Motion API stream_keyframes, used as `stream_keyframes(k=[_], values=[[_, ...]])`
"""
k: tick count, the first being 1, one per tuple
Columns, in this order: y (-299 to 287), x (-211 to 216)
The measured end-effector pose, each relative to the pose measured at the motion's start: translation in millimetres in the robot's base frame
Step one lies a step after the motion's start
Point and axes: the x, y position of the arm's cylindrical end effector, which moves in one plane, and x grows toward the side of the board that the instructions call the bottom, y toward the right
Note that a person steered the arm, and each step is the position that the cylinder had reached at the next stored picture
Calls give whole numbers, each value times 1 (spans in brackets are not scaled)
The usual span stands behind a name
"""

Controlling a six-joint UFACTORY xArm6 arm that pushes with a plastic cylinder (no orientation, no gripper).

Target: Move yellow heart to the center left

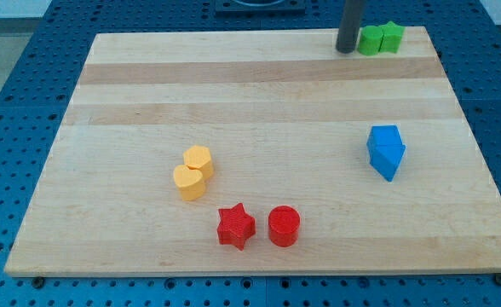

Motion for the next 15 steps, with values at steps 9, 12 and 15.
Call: stream_keyframes(k=[9, 12, 15], values=[[-179, 273], [-275, 273], [-268, 264]])
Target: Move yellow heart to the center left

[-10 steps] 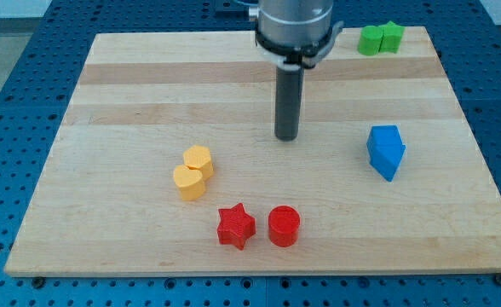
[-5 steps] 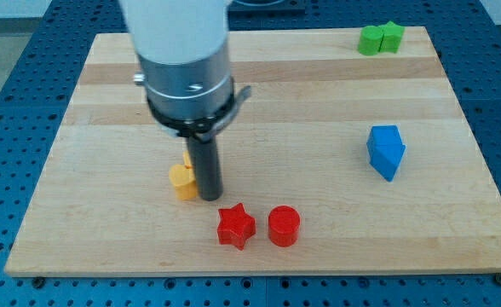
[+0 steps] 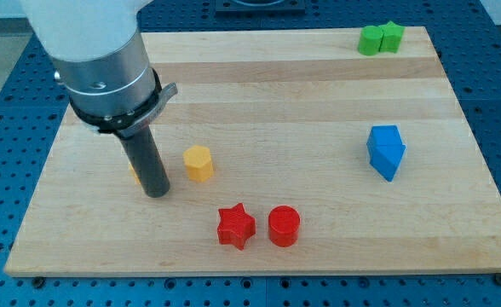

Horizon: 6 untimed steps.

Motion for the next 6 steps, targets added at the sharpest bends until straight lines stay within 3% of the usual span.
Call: stream_keyframes(k=[2, 6], values=[[-38, -29], [-42, -63]])
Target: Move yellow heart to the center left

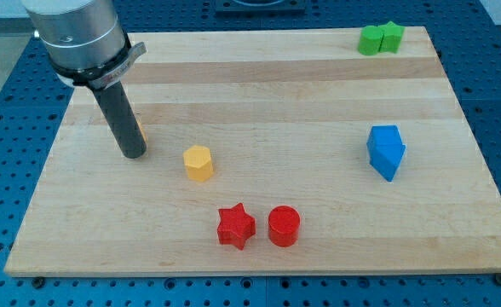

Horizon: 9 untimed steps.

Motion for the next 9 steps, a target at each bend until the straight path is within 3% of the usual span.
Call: stream_keyframes(k=[4, 9], values=[[0, -46], [-37, -46]])
